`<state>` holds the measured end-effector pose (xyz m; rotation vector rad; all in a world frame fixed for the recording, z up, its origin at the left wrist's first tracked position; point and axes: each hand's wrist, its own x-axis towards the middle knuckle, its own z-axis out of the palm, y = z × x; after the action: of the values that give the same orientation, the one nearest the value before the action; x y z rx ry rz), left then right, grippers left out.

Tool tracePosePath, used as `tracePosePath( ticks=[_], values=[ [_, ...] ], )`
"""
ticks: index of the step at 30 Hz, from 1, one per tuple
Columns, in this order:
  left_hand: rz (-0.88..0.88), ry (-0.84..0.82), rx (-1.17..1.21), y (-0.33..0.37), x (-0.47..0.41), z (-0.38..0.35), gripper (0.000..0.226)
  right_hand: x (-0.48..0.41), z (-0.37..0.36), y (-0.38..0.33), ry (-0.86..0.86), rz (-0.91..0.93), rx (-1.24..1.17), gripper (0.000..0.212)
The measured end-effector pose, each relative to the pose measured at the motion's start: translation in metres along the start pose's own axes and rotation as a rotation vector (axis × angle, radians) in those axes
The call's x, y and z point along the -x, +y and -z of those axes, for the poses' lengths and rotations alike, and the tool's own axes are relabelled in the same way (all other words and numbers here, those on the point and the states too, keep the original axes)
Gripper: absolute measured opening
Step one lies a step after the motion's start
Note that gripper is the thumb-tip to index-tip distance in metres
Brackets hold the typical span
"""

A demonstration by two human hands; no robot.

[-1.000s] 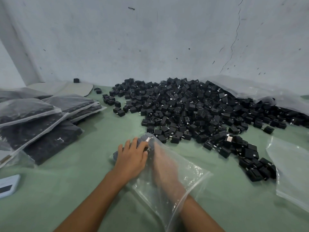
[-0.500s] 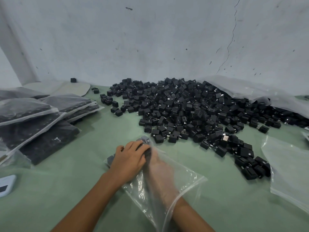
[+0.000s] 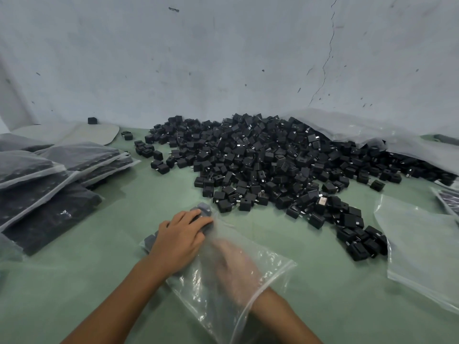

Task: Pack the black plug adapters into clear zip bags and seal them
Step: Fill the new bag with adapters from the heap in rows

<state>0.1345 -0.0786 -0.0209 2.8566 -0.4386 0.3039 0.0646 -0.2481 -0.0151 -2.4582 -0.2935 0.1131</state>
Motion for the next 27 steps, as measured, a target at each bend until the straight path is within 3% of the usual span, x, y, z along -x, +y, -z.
tracePosePath(
  ticks=[2, 5, 7, 8, 11, 13, 19, 27],
  values=[
    [0.000, 0.000, 0.023, -0.001, 0.000, -0.001, 0.040, 0.047, 0.032, 0.013, -0.210, 0.178, -0.162, 0.037],
    [0.005, -0.002, 0.039, -0.003, 0.000, -0.003, 0.040, 0.087, 0.093, 0.040, -0.462, 0.117, -0.339, 0.024],
    [0.012, 0.004, 0.040, -0.003, 0.000, -0.005, 0.040, 0.095, 0.127, 0.039, -0.529, 0.141, -0.490, 0.017],
    [0.017, 0.009, 0.043, -0.003, 0.000, -0.005, 0.040, 0.090, 0.140, 0.041, -0.454, 0.159, -0.501, 0.014],
    [0.023, 0.014, 0.051, -0.003, 0.000, -0.006, 0.042, 0.047, 0.165, 0.044, -0.022, 0.170, -0.325, 0.014],
    [0.019, 0.011, 0.049, -0.003, 0.000, -0.006, 0.043, -0.002, 0.158, 0.040, 0.126, 0.145, -0.198, 0.016],
    [0.012, 0.011, 0.054, -0.002, 0.002, -0.005, 0.041, -0.125, 0.098, 0.061, 0.056, 0.003, 0.316, 0.045],
    [0.016, 0.021, 0.043, -0.005, 0.002, -0.006, 0.041, -0.117, 0.090, 0.079, 0.145, 0.003, 0.199, 0.028]
  ],
)
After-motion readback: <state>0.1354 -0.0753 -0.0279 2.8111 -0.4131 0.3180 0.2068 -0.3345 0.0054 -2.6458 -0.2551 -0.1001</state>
